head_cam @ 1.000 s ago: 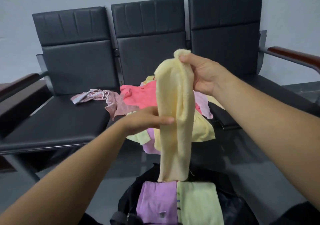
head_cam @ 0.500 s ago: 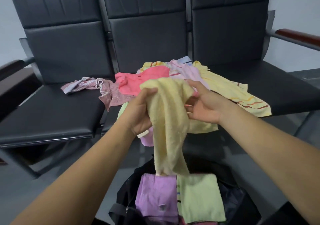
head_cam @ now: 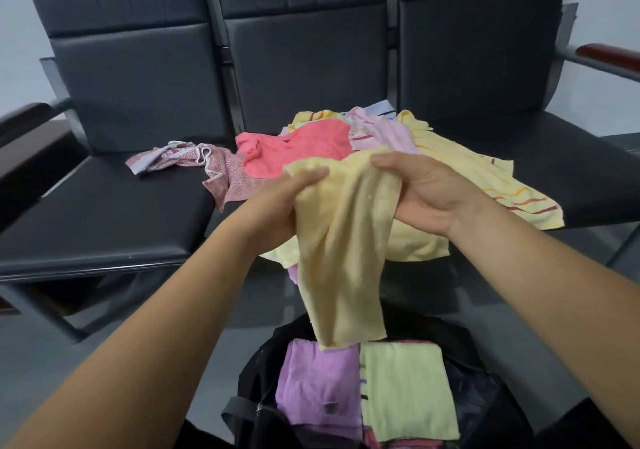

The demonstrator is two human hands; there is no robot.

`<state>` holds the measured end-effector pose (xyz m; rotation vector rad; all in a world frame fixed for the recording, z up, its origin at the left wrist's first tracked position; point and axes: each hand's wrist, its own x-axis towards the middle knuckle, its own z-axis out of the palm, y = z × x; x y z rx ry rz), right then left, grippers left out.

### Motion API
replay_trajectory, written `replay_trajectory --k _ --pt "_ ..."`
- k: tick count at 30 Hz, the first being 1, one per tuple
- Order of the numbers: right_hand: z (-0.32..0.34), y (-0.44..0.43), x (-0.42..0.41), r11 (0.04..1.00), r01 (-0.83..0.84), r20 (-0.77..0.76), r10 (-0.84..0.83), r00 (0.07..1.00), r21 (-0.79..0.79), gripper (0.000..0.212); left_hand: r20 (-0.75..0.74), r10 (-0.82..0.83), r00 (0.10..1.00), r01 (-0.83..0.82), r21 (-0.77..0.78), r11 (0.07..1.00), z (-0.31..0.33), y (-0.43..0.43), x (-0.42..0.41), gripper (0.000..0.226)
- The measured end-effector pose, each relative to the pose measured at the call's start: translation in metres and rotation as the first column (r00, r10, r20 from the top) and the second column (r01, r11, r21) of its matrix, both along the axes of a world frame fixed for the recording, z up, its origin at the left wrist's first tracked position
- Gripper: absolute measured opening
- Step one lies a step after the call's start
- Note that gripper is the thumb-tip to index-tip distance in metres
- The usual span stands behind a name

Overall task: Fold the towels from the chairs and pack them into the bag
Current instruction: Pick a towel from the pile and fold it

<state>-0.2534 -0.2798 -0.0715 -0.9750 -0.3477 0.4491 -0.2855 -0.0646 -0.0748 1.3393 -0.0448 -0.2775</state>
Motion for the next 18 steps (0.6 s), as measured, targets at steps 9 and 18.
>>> replay_trajectory --k 9,18 --pt "0.001 -0.016 0.036 0.99 0.107 -0.114 -0.096 0.989 0.092 0.097 0.036 -0.061 0.997 0.056 0.146 0.988 -0.017 -0.009 -0.01 0.046" --pt "-0.014 -0.013 0.017 0.955 0.014 -0.018 -0.021 1.0 -0.298 0.055 -0.027 -0.015 1.0 0.006 -0.316 0.949 0.002 -0.005 -0.003 0.041"
